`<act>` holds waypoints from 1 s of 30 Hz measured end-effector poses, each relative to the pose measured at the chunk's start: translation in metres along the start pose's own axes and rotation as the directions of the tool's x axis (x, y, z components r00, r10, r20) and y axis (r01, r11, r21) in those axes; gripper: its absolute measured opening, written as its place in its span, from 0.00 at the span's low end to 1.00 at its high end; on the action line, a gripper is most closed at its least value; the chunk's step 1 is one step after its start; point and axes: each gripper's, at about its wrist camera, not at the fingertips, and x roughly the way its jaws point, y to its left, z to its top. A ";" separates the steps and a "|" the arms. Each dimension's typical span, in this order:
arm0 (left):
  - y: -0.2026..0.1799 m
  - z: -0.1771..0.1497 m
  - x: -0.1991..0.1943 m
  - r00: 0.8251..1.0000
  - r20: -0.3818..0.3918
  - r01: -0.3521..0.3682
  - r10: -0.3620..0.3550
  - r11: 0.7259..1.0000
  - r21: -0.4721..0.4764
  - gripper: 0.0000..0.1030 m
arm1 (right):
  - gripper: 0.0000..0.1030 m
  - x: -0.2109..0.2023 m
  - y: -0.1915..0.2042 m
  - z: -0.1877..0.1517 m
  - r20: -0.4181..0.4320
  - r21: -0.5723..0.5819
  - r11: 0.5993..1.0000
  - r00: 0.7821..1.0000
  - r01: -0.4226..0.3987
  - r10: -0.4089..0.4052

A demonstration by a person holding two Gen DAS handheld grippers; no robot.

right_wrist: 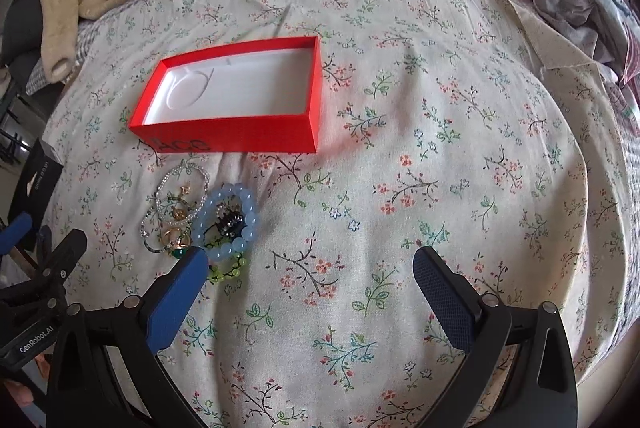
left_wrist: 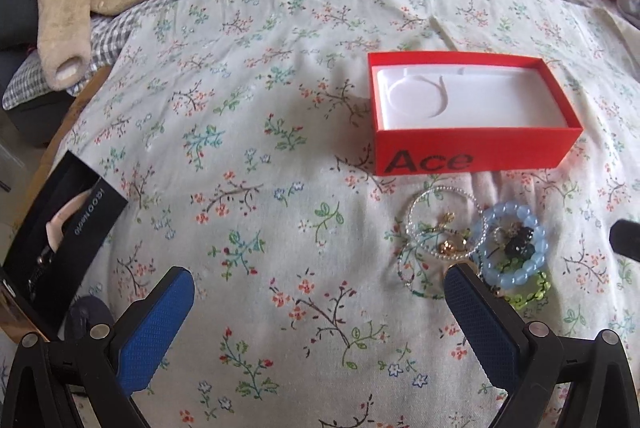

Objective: Organize jewelry
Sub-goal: 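Grasp the silver beaded bracelet with the left tool while the right tool grasps the light-blue bead bracelet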

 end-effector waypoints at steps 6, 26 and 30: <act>-0.007 0.016 0.006 1.000 -0.008 0.015 -0.015 0.999 0.039 1.00 | 1.00 0.002 0.011 0.020 -0.007 -0.047 0.999 1.000 -0.001 0.000; 0.006 0.032 0.109 0.846 -0.220 0.427 -0.485 0.865 -0.263 0.34 | 0.30 0.086 0.010 0.040 -0.173 0.046 0.948 0.932 -0.316 0.319; 0.001 0.034 0.125 0.831 -0.239 0.437 -0.502 0.855 -0.280 0.21 | 0.22 0.096 0.009 0.043 -0.181 0.061 0.939 0.922 -0.337 0.343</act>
